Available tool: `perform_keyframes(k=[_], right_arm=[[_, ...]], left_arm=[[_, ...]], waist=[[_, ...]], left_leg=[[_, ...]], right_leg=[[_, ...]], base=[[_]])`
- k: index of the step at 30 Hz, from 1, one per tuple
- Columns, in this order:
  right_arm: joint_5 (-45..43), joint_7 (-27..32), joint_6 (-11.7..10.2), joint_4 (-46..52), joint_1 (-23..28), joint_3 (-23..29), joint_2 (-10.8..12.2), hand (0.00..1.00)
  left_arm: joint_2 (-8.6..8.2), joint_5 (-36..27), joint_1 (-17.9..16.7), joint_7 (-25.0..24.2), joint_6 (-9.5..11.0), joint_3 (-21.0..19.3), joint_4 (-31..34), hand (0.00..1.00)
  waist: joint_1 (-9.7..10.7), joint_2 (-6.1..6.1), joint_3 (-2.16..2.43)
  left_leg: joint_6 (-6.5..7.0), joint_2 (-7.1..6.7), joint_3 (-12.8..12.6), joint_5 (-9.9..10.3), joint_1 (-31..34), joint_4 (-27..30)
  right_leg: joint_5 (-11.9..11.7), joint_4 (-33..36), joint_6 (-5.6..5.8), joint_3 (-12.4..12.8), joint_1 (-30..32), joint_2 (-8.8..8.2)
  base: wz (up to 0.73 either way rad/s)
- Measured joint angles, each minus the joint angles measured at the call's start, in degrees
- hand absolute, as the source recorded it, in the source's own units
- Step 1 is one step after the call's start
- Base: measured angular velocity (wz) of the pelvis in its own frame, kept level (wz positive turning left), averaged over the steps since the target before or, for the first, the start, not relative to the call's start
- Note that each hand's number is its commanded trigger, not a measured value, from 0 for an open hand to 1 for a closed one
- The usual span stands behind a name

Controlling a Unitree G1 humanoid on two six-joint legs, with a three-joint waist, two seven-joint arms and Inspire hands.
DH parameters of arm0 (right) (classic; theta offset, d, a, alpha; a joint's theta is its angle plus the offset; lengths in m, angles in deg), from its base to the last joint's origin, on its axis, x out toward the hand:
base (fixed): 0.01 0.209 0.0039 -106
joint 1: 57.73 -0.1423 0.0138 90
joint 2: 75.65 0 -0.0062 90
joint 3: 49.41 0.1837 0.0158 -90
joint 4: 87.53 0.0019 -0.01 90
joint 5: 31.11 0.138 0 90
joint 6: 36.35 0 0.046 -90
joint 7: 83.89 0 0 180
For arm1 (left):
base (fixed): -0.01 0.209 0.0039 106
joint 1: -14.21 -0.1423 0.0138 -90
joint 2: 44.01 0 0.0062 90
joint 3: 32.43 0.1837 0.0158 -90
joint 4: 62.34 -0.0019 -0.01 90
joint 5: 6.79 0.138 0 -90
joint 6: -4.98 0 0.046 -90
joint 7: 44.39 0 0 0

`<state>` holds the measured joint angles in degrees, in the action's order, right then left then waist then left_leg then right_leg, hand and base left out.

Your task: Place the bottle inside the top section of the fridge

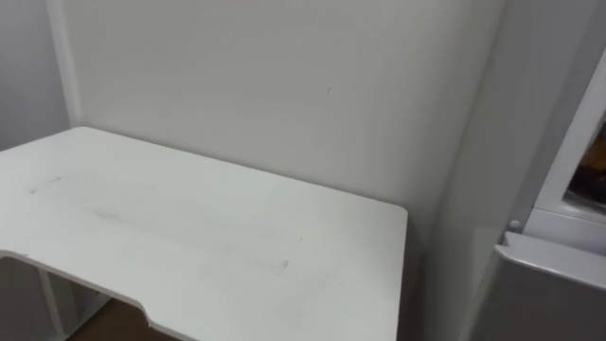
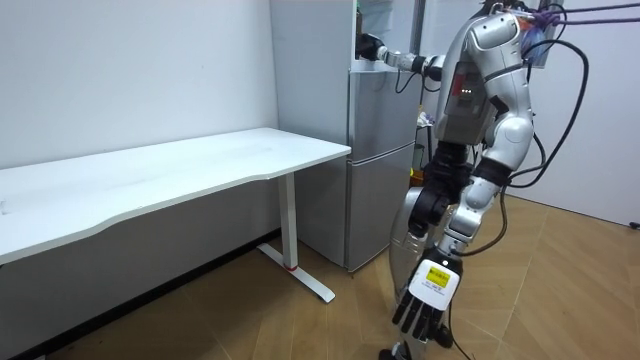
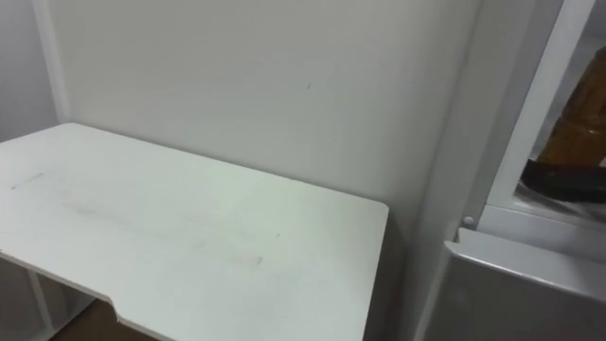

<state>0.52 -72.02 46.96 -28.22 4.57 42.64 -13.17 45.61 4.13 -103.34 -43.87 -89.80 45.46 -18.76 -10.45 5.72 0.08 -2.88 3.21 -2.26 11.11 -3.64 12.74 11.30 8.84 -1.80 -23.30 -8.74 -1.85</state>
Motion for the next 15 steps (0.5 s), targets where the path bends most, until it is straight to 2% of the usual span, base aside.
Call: perform_keyframes(k=[2,9,13,15], right_arm=[[-0.19,-0.09,-0.06,0.84,0.58,1.47,1.02,0.00],[1.96,-0.16,0.22,4.60,2.10,2.15,1.13,0.00],[2.50,-0.14,0.22,5.14,2.09,2.15,1.12,0.00],[2.50,-0.15,0.23,4.96,2.09,2.14,1.12,0.00]], left_arm=[[-0.03,-0.02,0.00,0.33,-0.01,-0.03,0.00,0.00],[-0.39,0.09,0.18,1.80,0.17,-0.40,0.36,0.00],[-0.39,0.09,0.07,1.82,0.66,-0.69,0.37,0.00],[-0.39,0.08,0.03,2.14,1.06,-0.97,0.21,0.00]], waist=[[0.63,0.02,0.02],[2.65,-0.12,0.05],[3.52,-0.65,0.51],[3.85,-0.71,0.48]], left_leg=[[0.09,-0.03,0.00,0.08,-0.08,0.00],[0.13,-0.02,-0.33,0.11,0.08,0.00],[0.15,-0.03,-1.03,0.09,0.06,-0.36],[0.16,-0.02,-1.25,0.08,-0.16,-0.53]], right_leg=[[0.08,-0.13,0.14,-0.19,-0.31,-0.05],[0.09,-0.09,0.17,-0.05,0.11,-0.11],[0.08,0.19,0.19,0.60,0.23,-0.21],[0.08,0.17,0.19,0.75,0.02,-0.20]], base=[[0.06],[-0.01],[-0.08],[-0.05]])
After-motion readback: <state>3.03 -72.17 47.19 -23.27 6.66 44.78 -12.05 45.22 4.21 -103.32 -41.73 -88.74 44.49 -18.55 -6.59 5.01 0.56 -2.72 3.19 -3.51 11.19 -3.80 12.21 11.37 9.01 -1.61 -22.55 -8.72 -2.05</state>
